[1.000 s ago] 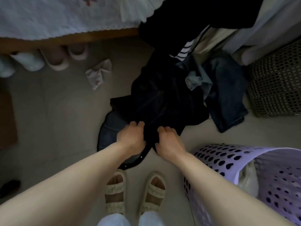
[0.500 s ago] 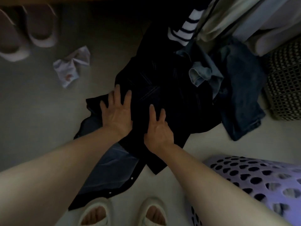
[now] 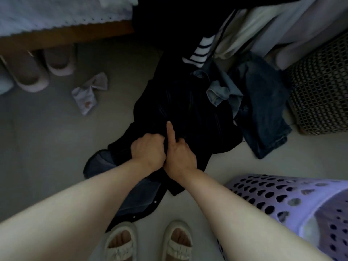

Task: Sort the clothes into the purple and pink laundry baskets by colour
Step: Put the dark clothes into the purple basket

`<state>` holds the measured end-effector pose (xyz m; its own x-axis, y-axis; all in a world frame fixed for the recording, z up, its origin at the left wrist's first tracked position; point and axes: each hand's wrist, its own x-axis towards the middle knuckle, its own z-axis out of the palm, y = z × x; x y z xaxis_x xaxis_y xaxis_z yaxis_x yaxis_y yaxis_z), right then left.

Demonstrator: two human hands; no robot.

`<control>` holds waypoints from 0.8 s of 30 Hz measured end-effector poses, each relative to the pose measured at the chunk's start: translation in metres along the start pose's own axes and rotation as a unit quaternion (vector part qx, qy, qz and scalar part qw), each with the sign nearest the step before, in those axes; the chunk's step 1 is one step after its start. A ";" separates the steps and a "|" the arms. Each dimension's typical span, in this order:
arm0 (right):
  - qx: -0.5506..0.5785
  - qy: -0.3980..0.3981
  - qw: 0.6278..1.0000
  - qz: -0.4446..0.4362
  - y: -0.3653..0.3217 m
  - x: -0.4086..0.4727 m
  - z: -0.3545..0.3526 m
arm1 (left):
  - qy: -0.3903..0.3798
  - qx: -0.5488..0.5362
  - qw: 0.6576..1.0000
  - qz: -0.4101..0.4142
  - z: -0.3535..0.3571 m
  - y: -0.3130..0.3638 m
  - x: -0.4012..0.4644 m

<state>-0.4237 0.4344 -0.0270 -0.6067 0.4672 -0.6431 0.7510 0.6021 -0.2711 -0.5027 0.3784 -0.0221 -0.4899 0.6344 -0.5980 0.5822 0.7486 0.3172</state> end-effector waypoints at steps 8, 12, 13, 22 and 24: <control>-0.024 0.013 1.000 -0.008 -0.035 -0.075 -0.108 | -0.008 -0.031 0.999 -0.034 -0.105 0.034 -0.079; -0.034 0.058 0.997 -0.037 -0.054 -0.124 -0.152 | -0.004 -0.020 0.999 -0.046 -0.158 0.052 -0.122; -0.026 0.066 0.997 -0.036 -0.058 -0.134 -0.165 | 0.001 -0.020 0.999 -0.049 -0.171 0.058 -0.131; -0.026 0.119 0.992 -0.040 -0.098 -0.219 -0.278 | 0.003 -0.002 1.000 -0.018 -0.278 0.102 -0.202; -0.022 0.133 0.990 -0.041 -0.107 -0.239 -0.303 | 0.014 0.013 1.000 -0.003 -0.298 0.112 -0.216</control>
<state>-0.4380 0.4544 0.3729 -0.7172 0.5662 -0.4063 0.6875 0.6704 -0.2792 -0.5247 0.3829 0.3624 -0.5106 0.6359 -0.5787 0.5960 0.7469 0.2949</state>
